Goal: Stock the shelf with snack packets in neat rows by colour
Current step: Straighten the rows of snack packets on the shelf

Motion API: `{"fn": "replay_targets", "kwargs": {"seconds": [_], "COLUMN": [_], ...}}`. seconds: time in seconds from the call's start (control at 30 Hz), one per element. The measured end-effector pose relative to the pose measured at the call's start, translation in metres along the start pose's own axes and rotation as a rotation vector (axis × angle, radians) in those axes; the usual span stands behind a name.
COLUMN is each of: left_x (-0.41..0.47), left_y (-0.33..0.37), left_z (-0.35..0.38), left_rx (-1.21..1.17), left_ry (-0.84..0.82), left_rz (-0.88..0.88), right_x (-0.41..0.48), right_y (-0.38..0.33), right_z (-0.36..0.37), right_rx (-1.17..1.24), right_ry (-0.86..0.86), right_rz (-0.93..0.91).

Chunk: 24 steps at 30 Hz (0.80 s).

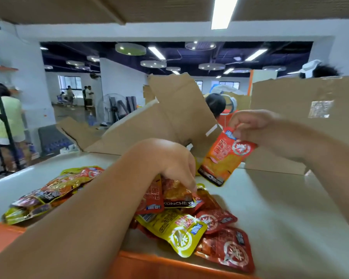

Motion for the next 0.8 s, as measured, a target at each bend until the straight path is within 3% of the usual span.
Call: {"fn": "replay_targets", "kwargs": {"seconds": [0.13, 0.23, 0.33, 0.4, 0.5, 0.57, 0.67, 0.8], "left_x": [-0.005, -0.006, -0.007, -0.005, -0.003, -0.004, -0.005, -0.008], "left_y": [-0.001, 0.009, 0.017, 0.019, 0.019, 0.021, 0.022, 0.024], "left_z": [-0.004, -0.001, 0.003, 0.004, 0.005, 0.005, 0.005, 0.003], "left_rx": [0.033, 0.104, 0.143, 0.055, -0.063, -0.025, 0.029, -0.02], "left_ry": [0.092, 0.056, 0.041, 0.076, 0.053, 0.01, -0.044, -0.051], "left_rz": [-0.105, -0.149, -0.105, -0.026, 0.045, 0.037, 0.038, 0.091], "right_x": [-0.002, -0.002, -0.003, -0.011, -0.018, -0.018, -0.013, -0.016], "right_y": [0.023, 0.045, 0.052, 0.043, 0.033, 0.033, 0.037, 0.031], "right_z": [-0.012, -0.008, 0.0, 0.003, 0.012, 0.02, 0.025, 0.025], "right_rx": [-0.196, -0.374, -0.772, -0.907, -0.953, -1.011, -1.005, -0.949], "right_ry": [-0.051, -0.082, -0.215, -0.352, -0.497, -0.54, -0.445, -0.492], "right_rz": [0.106, 0.23, 0.317, 0.445, 0.531, 0.48, 0.368, 0.434]}}
Point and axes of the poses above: each hand's wrist, its own x-axis towards the middle knuckle, its own z-axis out of the palm, y = z × x, the point moved 2 cm from there along x, towards the middle knuckle, and after that the axes turned 6 degrees about y, right-handed, at the moved point
